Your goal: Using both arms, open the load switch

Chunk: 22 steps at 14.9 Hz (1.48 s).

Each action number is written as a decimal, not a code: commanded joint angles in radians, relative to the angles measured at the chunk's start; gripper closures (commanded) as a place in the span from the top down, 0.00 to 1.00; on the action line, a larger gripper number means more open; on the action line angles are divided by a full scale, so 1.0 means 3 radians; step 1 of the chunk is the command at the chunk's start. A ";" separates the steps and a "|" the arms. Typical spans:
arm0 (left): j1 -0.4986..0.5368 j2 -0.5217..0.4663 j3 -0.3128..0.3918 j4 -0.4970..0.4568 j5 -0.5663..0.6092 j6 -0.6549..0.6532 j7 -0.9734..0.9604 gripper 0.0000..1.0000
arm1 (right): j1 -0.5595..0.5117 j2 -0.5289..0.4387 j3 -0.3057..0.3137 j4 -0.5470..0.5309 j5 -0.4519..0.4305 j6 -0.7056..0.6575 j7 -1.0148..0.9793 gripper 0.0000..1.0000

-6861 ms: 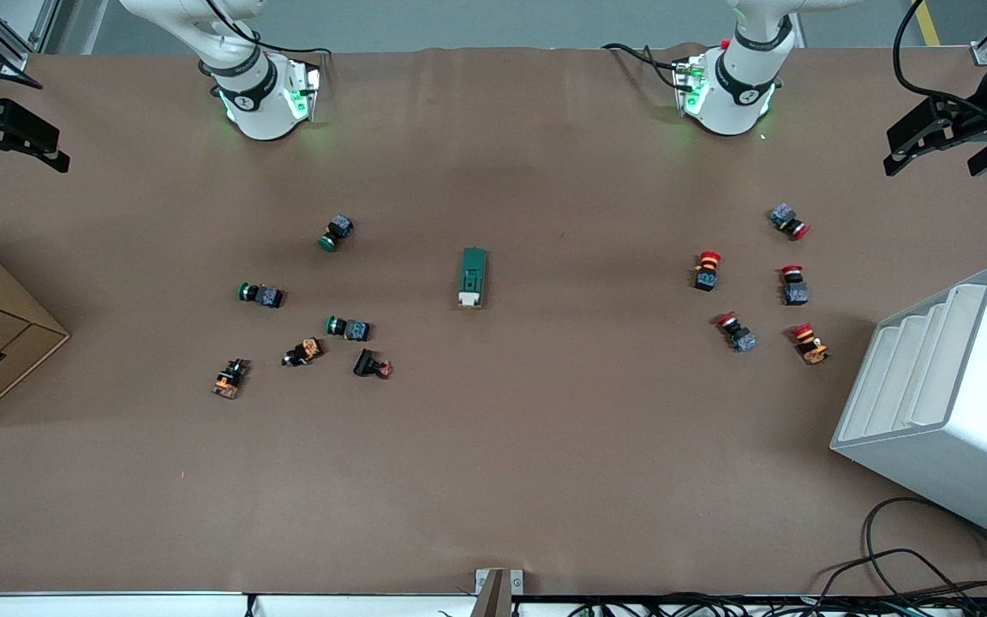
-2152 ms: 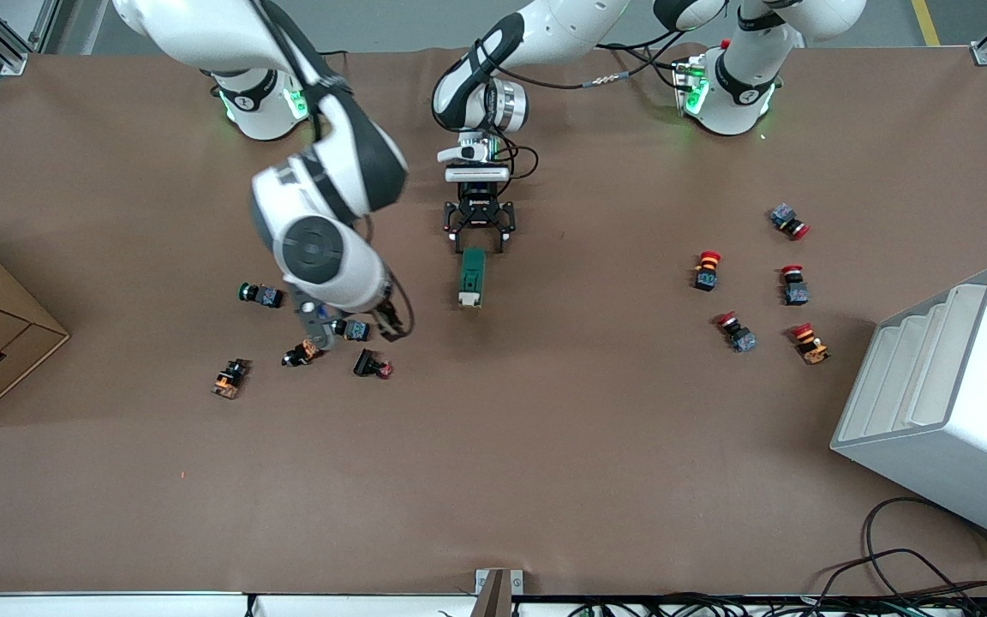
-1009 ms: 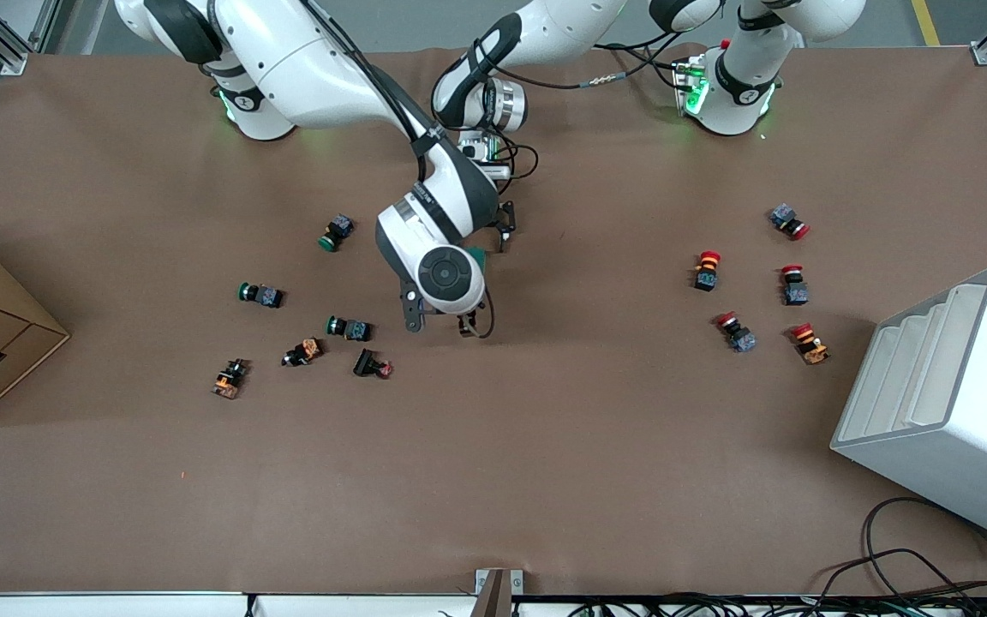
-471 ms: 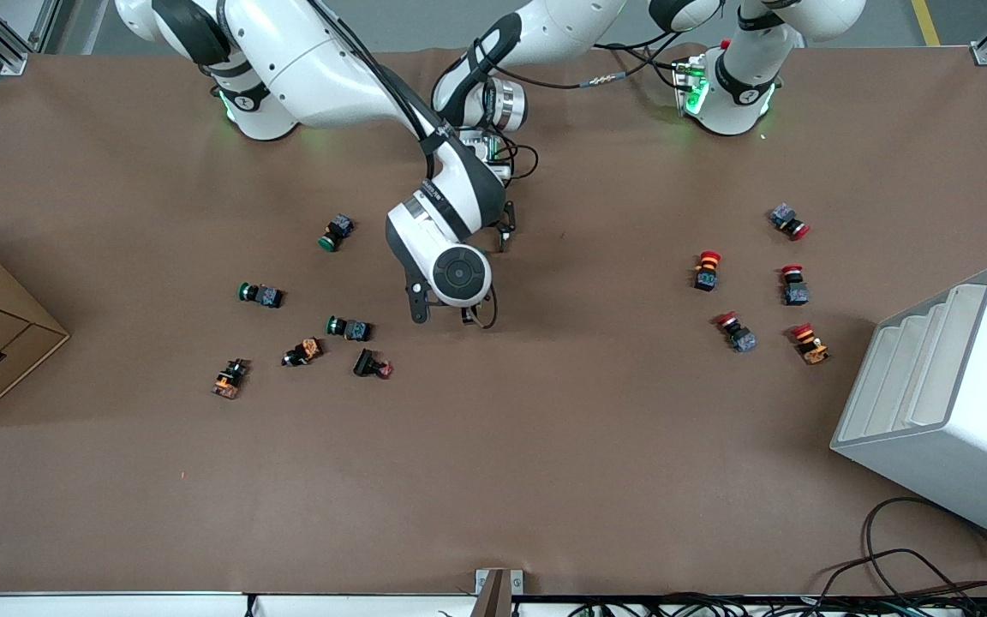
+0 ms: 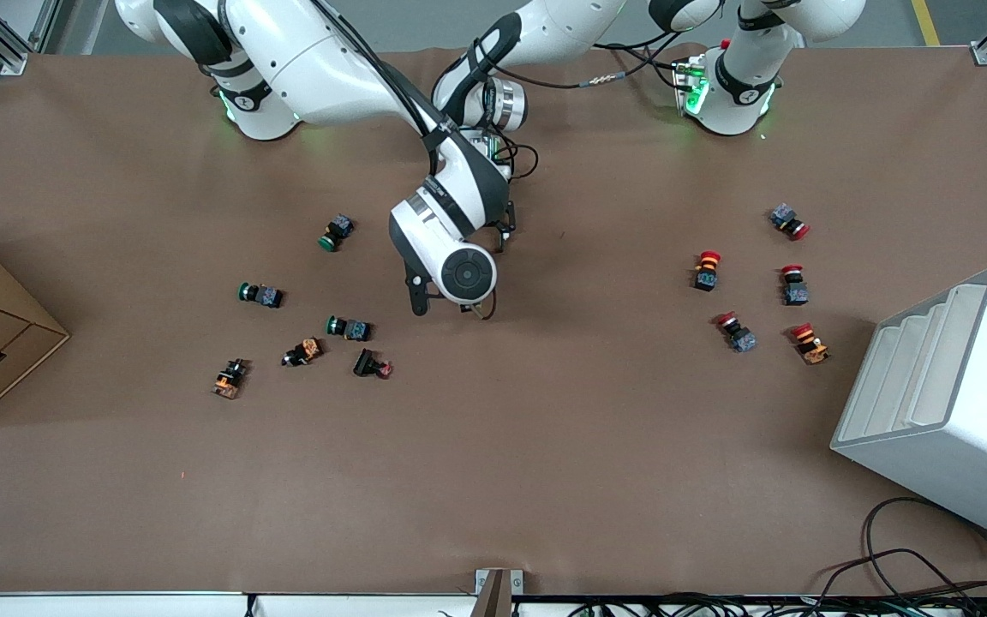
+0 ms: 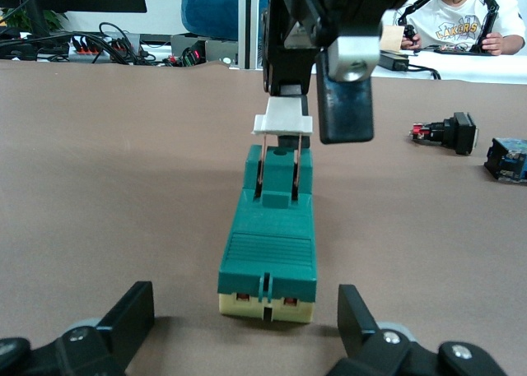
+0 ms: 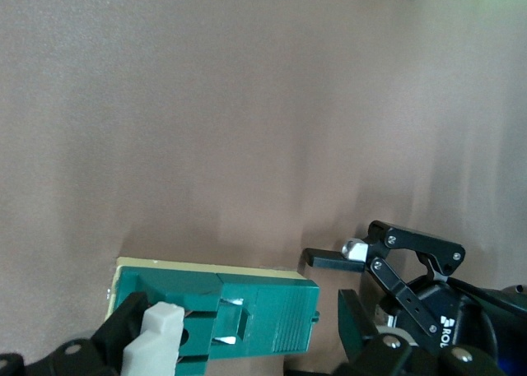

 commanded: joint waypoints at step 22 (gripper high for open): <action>-0.0112 0.0116 -0.0014 -0.0074 -0.0014 0.0038 -0.0155 0.99 | -0.0005 -0.0008 0.0199 0.0142 0.0044 -0.0508 -0.0073 1.00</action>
